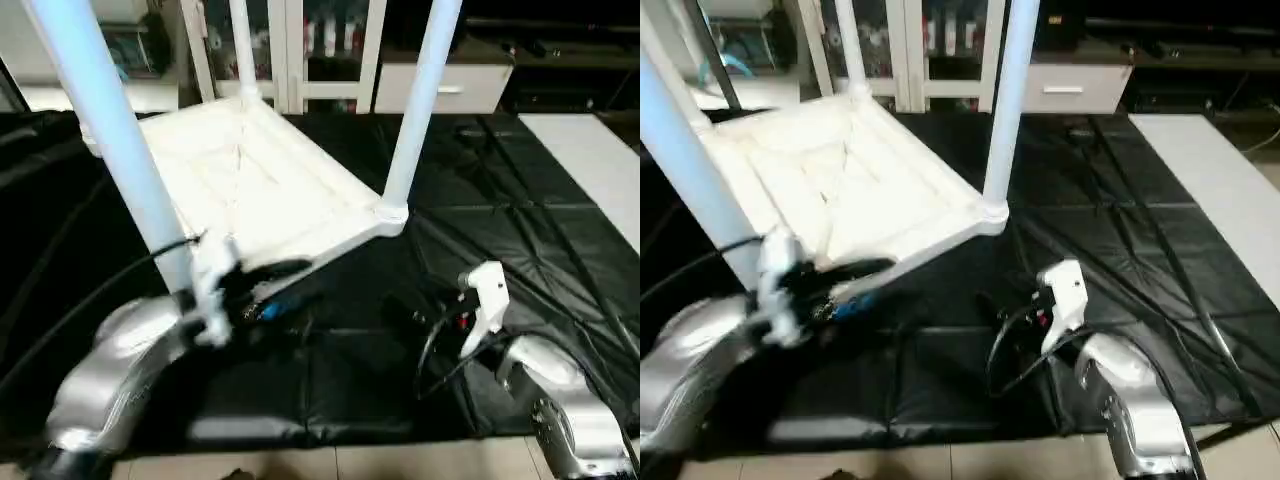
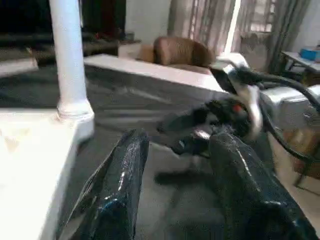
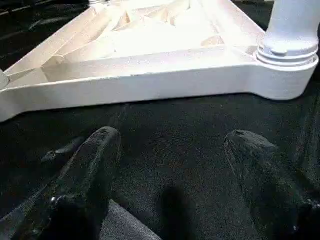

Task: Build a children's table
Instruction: Rotate table base

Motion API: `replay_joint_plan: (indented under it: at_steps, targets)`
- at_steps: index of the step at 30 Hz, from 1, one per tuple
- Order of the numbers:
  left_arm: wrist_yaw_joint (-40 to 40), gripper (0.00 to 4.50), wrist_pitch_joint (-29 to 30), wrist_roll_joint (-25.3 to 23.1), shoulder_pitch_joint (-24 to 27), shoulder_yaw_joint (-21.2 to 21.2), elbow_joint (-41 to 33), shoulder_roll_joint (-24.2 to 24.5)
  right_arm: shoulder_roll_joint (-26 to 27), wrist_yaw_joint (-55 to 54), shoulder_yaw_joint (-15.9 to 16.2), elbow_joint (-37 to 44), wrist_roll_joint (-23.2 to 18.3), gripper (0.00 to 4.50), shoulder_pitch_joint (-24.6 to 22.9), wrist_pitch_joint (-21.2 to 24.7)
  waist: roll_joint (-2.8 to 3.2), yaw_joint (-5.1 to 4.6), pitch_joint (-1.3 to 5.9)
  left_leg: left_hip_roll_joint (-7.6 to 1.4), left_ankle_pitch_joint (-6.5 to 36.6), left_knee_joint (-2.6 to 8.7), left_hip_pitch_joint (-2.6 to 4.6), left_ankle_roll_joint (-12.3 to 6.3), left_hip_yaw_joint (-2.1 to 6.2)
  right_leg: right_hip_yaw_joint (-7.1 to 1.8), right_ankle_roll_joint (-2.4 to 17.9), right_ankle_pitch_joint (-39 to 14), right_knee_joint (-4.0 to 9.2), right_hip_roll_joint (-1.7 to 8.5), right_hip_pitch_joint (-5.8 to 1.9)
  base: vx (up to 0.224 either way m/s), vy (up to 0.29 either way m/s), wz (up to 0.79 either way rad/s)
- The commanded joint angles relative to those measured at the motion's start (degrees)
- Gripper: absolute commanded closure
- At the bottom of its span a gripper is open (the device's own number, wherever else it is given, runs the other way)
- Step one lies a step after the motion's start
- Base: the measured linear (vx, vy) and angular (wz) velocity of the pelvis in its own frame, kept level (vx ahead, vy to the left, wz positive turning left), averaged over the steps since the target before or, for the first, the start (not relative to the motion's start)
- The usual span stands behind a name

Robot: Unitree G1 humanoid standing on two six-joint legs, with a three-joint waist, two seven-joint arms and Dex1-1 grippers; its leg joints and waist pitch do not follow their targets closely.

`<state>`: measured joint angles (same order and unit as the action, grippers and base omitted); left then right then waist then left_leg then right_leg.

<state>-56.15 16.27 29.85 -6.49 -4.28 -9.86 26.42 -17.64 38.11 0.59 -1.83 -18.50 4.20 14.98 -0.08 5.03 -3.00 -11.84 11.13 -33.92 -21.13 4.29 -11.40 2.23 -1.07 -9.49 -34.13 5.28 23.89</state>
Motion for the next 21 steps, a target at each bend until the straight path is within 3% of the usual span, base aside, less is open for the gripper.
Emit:
replay_joint_plan:
  at_steps: [1, 3, 8, 11, 12, 14, 18, 21]
  targets:
    - [-1.81, 1.87, 1.27, 2.02, 2.23, 3.00, -1.90, 1.90, -0.38, 0.71, 0.34, 1.42, -0.72, 0.93, 0.00, 0.51, 0.21, -0.34, 3.08, -1.19, 17.08, 4.98, 0.87, 0.66, 0.55, -1.69, 9.12, -17.84, 3.87, 1.56, -1.93, 0.000, 0.000, 0.00]
    - [-2.38, 1.63, 1.09, 2.32, 3.57, 5.29, -1.19, 2.62, -0.44, 0.88, 0.32, 1.46, -0.73, 0.93, -0.02, 0.53, -0.08, -0.60, 2.99, -1.04, 17.52, 5.01, 0.71, 0.74, 0.53, -1.72, 8.58, -18.20, 4.00, 1.44, -2.00, 0.000, 0.000, 0.00]
    - [-4.38, 1.33, -1.17, 2.98, 8.38, 10.89, 0.95, 5.69, -0.68, 1.20, 0.14, 1.34, -0.70, 0.93, -0.10, 0.64, 0.02, -0.86, 2.97, -1.03, 18.31, 5.12, 0.81, 0.82, 0.68, -1.76, 7.77, -19.78, 4.11, 1.51, -1.89, 0.000, 0.000, 0.00]
    - [-5.15, 0.95, -2.99, 2.53, 13.80, 13.83, 1.23, 7.95, -1.06, 1.56, 0.02, 1.01, -0.69, 0.93, 0.08, 0.77, -0.34, -1.16, 3.01, -1.05, 17.85, 5.14, 0.75, 0.37, 0.66, -1.75, 7.62, -19.15, 4.05, 1.41, -1.88, 0.000, 0.000, 0.00]
    - [-5.18, 0.88, -3.12, 2.49, 15.61, 14.66, 1.10, 8.54, -1.19, 1.68, -0.04, 0.85, -0.72, 0.93, 0.19, 0.79, -0.11, -1.36, 2.96, -1.16, 18.17, 5.20, 0.79, 0.21, 0.69, -1.77, 8.01, -18.66, 4.01, 1.41, -1.80, 0.000, 0.000, 0.00]
    - [-5.68, 0.71, -4.02, 2.10, 19.09, 16.19, 0.92, 9.33, -1.41, 1.93, -0.16, 0.56, -0.70, 0.93, 0.43, 0.88, -0.28, -1.46, 2.83, -1.21, 19.18, 5.28, 0.78, 0.07, 0.72, -1.78, 7.98, -19.51, 4.07, 1.43, -1.72, 0.000, 0.000, 0.00]
    - [-6.16, 0.35, -6.52, 1.83, 23.31, 19.04, -0.14, 7.96, -1.87, 2.56, -0.43, -0.03, -0.55, 0.93, 0.76, 0.87, -0.43, -1.46, 2.62, -1.31, 22.65, 5.46, 1.21, 0.79, 0.76, -1.90, 6.85, -23.39, 4.75, 1.48, -1.25, 0.000, 0.000, 0.00]
    - [-2.73, 0.15, -11.81, 4.04, 25.23, 24.64, 0.09, 3.99, -2.49, 2.94, -0.86, -0.17, -0.91, 0.93, 0.94, 1.17, -0.86, -1.48, 2.62, -1.35, 24.24, 5.49, 1.17, 1.26, 0.89, -1.87, 6.35, -24.35, 4.91, 1.53, -1.26, 0.000, 0.000, 0.00]
